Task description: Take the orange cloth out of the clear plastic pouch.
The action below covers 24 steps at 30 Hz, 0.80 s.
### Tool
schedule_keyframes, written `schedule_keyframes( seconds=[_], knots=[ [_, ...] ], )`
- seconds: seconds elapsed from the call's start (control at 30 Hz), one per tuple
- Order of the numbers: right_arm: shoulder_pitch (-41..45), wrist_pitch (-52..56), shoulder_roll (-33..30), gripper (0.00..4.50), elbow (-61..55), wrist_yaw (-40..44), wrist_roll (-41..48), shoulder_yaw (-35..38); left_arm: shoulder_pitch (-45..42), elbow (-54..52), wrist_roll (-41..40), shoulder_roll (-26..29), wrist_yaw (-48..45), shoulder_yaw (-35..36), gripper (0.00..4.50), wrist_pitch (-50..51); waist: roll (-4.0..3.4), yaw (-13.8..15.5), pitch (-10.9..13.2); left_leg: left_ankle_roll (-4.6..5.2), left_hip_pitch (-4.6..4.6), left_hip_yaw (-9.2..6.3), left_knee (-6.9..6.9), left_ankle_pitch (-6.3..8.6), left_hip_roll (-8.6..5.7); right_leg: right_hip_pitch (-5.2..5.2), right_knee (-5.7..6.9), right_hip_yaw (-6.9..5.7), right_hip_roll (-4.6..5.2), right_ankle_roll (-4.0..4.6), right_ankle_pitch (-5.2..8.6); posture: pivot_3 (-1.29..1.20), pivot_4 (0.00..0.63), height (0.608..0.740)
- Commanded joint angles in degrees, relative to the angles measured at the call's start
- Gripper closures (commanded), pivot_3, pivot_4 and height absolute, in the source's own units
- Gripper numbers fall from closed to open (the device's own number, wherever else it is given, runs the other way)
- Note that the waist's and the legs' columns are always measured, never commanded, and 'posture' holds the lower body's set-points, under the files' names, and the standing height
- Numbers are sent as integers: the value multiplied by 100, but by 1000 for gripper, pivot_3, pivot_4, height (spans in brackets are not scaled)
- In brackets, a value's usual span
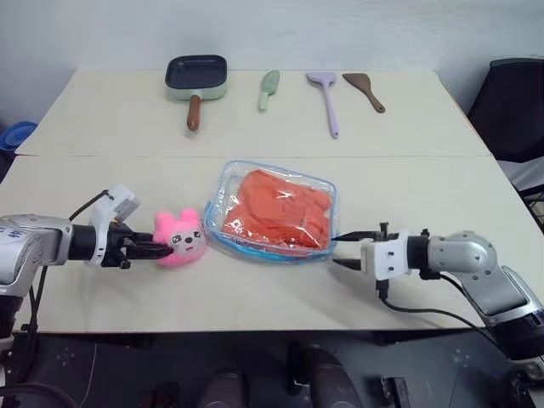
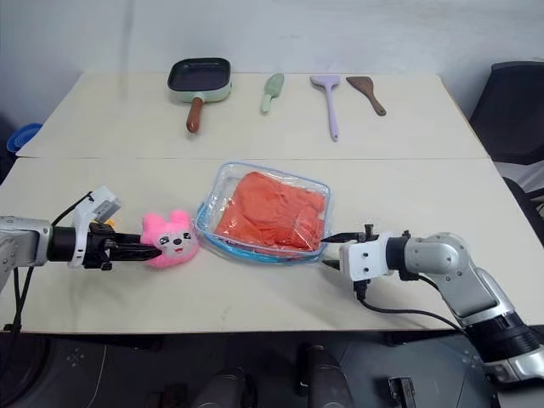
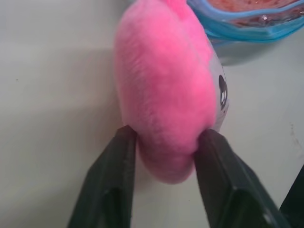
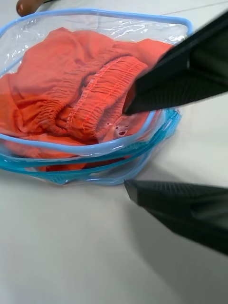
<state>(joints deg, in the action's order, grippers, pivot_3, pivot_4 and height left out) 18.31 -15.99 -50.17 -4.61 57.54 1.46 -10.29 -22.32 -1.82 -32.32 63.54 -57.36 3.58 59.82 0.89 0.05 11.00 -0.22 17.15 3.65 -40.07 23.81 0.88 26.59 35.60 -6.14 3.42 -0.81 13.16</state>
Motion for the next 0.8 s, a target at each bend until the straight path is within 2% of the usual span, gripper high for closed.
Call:
schedule_keyframes(
  seconds=[0.03,0.1,0.23,0.3,0.37,0.47,0.6,0.8],
  knots=[
    [-312,840,-169,1144,-760,11,698,626,253,-81,-136,298,-653,521,1292,-556,0,0,0,0,0,-1,0,0,1,0,-3,0,0,0,0,0,150,740],
    [-585,1649,-209,463,-1282,-17,1323,1008,352,-110,-255,481,-1133,845,1250,-908,2,2,2,-2,1,-4,0,1,5,1,-5,-4,-2,2,1,0,150,740],
    [-924,3056,-207,463,-2211,-209,2504,1660,-41,-408,-455,711,-1718,1022,1250,-1343,1,10,3,-4,3,-8,0,3,4,2,-19,-9,0,5,3,0,150,740],
    [-945,3781,-136,463,-2598,-472,3145,1914,-621,-576,-468,636,-1825,851,1250,-1621,1,58,3,-4,2,-9,0,4,4,-1,-19,-8,0,5,3,0,150,740],
    [-923,4325,-89,463,-2880,-688,3681,2064,-1355,-757,-337,311,-1701,426,1250,-1798,1,120,3,-3,2,-9,-2,4,1,-3,-18,-7,0,4,2,0,150,740],
    [-886,4791,-62,463,-3178,-919,4080,2101,-1867,-1120,503,-266,-1478,-492,1250,-2618,-3,153,1,-2,4,-3,0,4,-6,-16,-13,-1,1,-1,0,0,150,740],
    [-897,5011,-53,463,-3376,-1101,4128,2053,-1730,-954,2293,-671,-1565,-1627,1250,-5228,-1,119,2,-1,6,9,3,3,-5,-13,-11,6,-5,-3,-2,0,150,740],
    [-1025,5205,-24,463,-3624,-1356,4196,2109,-1819,281,3334,-1112,-1362,-2077,1250,-7148,2,123,4,-2,8,18,4,4,5,-9,-15,13,-18,2,1,0,150,740]
  ],
)
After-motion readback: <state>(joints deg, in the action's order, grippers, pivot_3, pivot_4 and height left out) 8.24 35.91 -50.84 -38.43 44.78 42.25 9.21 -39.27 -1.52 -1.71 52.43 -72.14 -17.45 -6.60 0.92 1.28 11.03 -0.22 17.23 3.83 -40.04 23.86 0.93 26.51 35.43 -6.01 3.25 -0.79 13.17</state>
